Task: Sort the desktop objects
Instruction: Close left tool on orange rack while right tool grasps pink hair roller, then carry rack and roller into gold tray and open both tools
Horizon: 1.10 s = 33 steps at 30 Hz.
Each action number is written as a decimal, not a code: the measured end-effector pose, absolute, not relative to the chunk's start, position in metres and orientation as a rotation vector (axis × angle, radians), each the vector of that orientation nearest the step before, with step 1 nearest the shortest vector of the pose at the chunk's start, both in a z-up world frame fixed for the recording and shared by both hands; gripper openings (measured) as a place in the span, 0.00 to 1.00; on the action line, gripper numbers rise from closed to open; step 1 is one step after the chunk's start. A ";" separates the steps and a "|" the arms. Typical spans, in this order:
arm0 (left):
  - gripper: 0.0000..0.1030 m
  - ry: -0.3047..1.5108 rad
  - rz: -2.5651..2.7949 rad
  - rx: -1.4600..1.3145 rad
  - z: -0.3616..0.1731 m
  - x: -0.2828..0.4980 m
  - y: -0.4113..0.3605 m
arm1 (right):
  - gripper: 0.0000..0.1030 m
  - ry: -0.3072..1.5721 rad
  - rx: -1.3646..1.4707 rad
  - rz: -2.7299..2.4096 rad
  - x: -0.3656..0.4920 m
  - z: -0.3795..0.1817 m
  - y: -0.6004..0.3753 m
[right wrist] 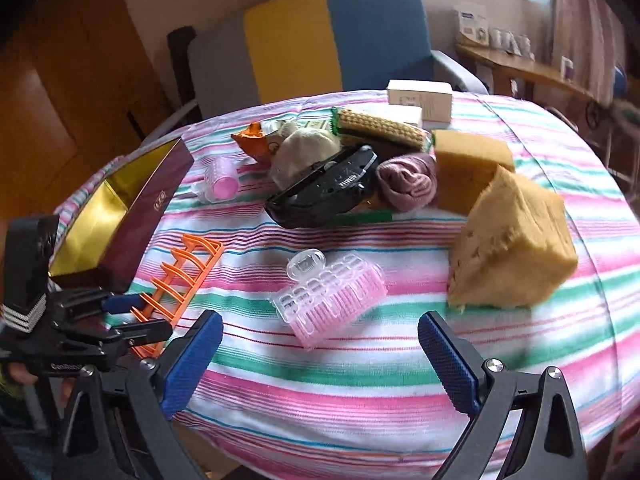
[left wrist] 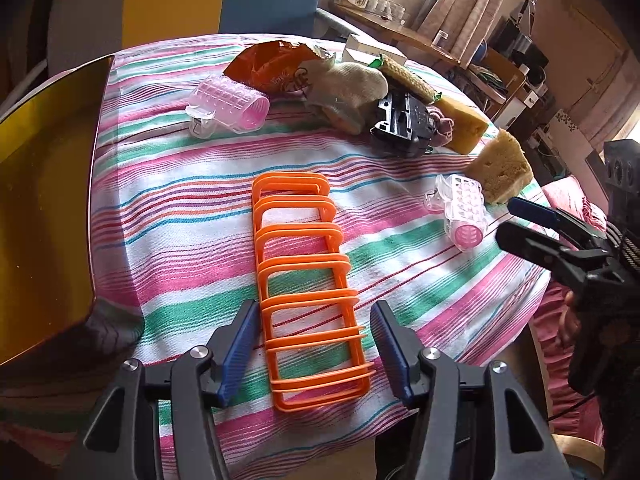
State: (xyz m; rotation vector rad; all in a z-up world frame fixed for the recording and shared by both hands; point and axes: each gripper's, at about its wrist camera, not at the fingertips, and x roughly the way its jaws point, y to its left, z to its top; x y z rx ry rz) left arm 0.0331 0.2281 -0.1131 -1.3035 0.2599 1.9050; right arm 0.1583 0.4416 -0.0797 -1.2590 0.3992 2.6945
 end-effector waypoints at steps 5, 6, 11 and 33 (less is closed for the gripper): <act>0.56 0.254 1.896 -1.307 -0.112 0.032 0.227 | 0.91 0.240 -1.358 2.725 0.139 -0.086 0.444; 0.56 0.257 1.895 -1.306 -0.113 0.032 0.228 | 0.91 0.227 -1.380 2.728 0.136 -0.088 0.446; 0.57 0.264 1.891 -1.302 -0.113 0.031 0.230 | 0.85 0.213 -1.480 2.730 0.126 -0.100 0.452; 0.52 0.268 1.950 -1.204 -0.105 0.036 0.223 | 0.66 0.563 -1.272 2.642 0.146 -0.098 0.441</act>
